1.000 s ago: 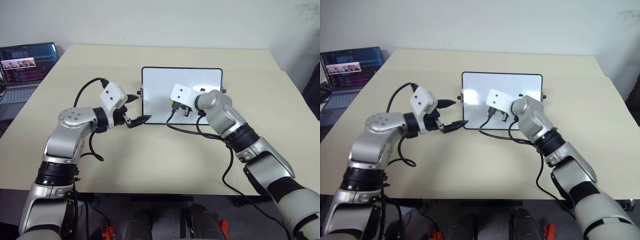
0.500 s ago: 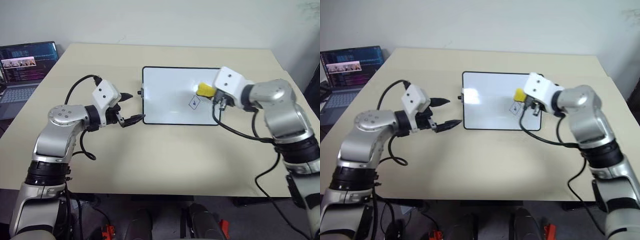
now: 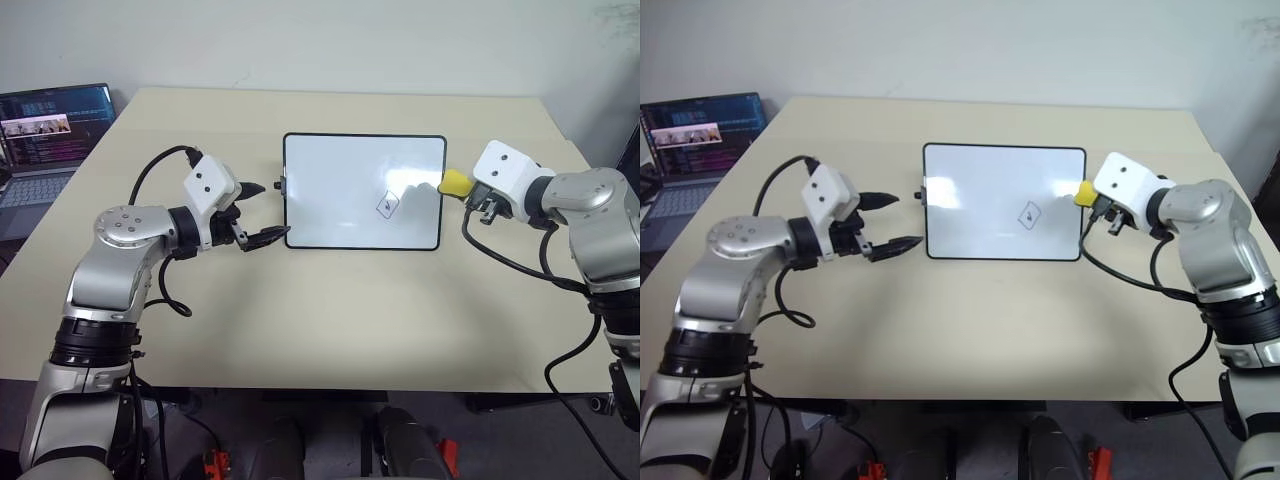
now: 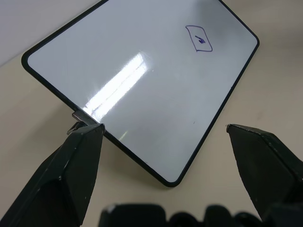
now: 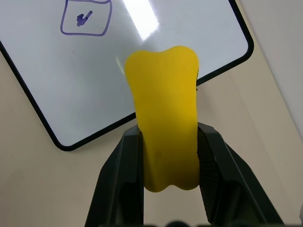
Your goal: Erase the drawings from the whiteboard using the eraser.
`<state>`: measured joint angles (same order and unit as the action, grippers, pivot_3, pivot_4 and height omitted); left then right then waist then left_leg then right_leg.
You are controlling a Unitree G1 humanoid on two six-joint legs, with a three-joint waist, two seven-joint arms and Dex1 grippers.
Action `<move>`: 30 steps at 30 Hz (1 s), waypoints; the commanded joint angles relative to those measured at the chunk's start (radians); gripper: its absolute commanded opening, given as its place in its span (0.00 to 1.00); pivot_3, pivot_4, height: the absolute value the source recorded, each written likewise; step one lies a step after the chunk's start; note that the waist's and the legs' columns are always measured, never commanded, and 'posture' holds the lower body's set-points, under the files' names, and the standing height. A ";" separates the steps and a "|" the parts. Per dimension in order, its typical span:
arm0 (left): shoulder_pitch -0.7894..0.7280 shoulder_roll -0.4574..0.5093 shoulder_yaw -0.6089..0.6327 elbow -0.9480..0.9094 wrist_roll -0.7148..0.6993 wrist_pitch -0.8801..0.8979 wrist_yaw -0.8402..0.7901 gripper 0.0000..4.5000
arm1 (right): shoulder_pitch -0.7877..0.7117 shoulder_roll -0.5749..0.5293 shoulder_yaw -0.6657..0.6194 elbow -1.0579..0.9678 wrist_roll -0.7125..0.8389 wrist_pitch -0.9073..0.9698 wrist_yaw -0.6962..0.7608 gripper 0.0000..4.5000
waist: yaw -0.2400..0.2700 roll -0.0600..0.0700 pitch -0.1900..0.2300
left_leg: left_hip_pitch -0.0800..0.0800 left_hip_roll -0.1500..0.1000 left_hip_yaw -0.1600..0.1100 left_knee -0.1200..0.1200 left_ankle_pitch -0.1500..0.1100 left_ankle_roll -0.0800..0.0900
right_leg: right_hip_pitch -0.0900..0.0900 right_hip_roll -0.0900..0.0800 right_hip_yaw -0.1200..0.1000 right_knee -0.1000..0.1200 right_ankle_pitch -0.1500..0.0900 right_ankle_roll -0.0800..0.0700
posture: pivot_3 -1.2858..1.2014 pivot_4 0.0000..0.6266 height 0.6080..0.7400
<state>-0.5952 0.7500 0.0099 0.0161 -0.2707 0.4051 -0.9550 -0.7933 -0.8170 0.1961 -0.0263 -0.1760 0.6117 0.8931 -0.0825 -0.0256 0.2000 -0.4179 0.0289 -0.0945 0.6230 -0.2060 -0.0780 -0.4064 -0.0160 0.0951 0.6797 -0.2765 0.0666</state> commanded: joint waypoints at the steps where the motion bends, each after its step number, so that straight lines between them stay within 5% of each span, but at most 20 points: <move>1: -0.021 0.005 0.015 -0.012 -0.005 -0.017 -0.006 1.00 | -0.020 -0.003 -0.023 -0.016 -0.001 -0.021 -0.017 0.25 | 0.000 0.000 0.000 | 0.000 0.000 0.000 0.000 0.000 0.000 | 0.000 0.000 0.000 0.000 0.000 0.000 | 0.52 0.24 1.00; 30: -0.014 -0.024 0.002 -0.004 0.003 -0.025 0.007 1.00 | -0.101 0.214 0.067 0.112 -0.071 0.085 -0.185 0.25 | -0.001 0.000 0.000 | 0.000 0.000 0.000 0.000 0.000 0.000 | 0.000 0.000 0.000 0.001 0.000 0.000 | 0.52 0.24 1.00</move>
<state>-0.5966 0.7234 0.0046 0.0240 -0.2666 0.4022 -0.9500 -0.8758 -0.6003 0.2678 0.0783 -0.2173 0.6641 0.7462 -0.0834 -0.0255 0.2000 -0.4178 0.0288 -0.0945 0.6237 -0.2059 -0.0781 -0.4063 -0.0160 0.0951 0.6806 -0.2764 0.0664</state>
